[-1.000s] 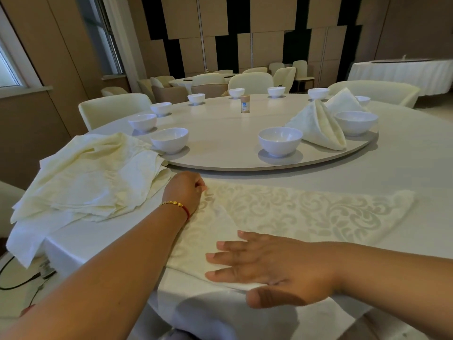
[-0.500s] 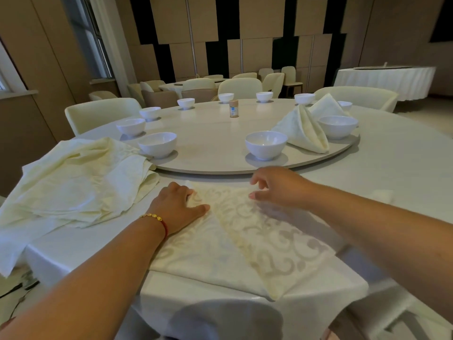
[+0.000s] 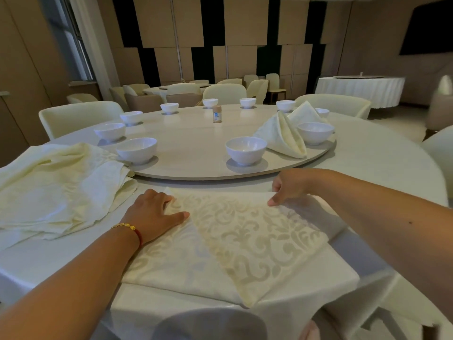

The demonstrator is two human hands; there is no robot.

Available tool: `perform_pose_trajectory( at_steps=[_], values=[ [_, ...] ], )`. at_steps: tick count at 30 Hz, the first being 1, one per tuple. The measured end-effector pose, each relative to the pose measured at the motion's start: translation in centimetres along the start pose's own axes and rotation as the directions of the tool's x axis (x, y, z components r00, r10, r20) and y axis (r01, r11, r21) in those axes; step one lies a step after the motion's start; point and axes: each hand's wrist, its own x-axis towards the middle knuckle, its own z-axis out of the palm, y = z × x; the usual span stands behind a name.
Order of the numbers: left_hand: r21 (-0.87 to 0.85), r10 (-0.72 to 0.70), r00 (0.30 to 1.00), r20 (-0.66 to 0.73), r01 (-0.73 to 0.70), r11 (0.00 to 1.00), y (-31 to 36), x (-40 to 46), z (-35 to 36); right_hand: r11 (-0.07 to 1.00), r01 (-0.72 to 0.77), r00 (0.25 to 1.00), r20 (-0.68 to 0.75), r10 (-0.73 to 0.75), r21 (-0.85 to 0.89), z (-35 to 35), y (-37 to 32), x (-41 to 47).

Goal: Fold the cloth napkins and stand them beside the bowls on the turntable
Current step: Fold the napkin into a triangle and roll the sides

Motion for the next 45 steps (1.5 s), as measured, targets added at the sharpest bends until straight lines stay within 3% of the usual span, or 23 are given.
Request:
perform_pose_trajectory(
  at_steps=[4, 8, 14, 16, 19, 23, 25, 27, 30, 34, 36, 45],
  values=[
    [-0.015, 0.000, 1.000, 0.009, 0.000, 1.000, -0.2, 0.1, 0.0, 0.994, -0.109, 0.987, 0.115, 0.109, -0.004, -1.1, 5.1, -2.0],
    [-0.020, 0.013, 1.000, 0.003, -0.012, 1.000, -0.5, 0.3, 0.0, 0.972, -0.233, 0.964, 0.141, 0.225, 0.041, -1.4, 9.1, -4.1],
    [-0.012, 0.012, 1.000, -0.004, -0.012, 1.000, -0.4, 0.3, -0.1, 0.872, -0.243, 0.965, 0.200, 0.172, 0.425, -2.4, 10.7, -4.8],
    [-0.013, 0.005, 1.000, 0.003, -0.005, 1.000, -0.3, 0.2, -0.2, 0.732, -0.173, 0.984, 0.146, 0.101, 0.659, -3.1, 9.7, -4.8],
    [-0.003, -0.001, 1.000, 0.006, 0.001, 1.000, -0.1, 0.1, -0.4, 0.378, -0.079, 0.997, 0.068, 0.042, 0.922, -4.2, 6.6, -4.3],
    [-0.032, -0.006, 0.999, 0.037, 0.007, 0.999, 0.0, -0.2, -0.6, 0.082, -0.103, 0.988, 0.112, -0.105, 0.991, -5.2, 0.9, -2.8],
    [-0.081, -0.003, 0.999, 0.041, 0.007, 0.997, 0.1, -0.4, -0.8, 0.033, -0.093, 0.978, 0.098, -0.187, 0.995, -5.1, -2.2, -1.7],
    [-0.104, 0.000, 1.000, 0.025, 0.003, 0.995, 0.1, -0.5, -0.9, 0.128, -0.051, 0.976, 0.077, -0.202, 0.990, -4.5, -5.3, -0.3],
    [-0.100, 0.007, 1.000, 0.006, -0.007, 0.995, 0.1, -0.4, -0.9, 0.439, 0.078, 0.989, -0.015, -0.145, 0.895, -2.8, -9.8, 2.0],
    [-0.094, -0.005, 1.000, 0.023, 0.007, 0.996, 0.1, -0.4, -0.9, 0.834, 0.142, 0.990, -0.061, -0.129, 0.533, -0.6, -14.2, 4.7],
    [-0.084, -0.012, 0.999, 0.034, 0.015, 0.996, 0.1, -0.4, -1.0, 0.899, 0.156, 0.988, -0.085, -0.132, 0.409, 0.5, -15.4, 5.7],
    [-0.070, -0.016, 1.000, 0.022, 0.017, 0.997, -0.1, 0.0, -0.5, 0.942, 0.111, 0.989, -0.127, -0.074, 0.317, 2.6, -17.5, 7.3]
  ],
)
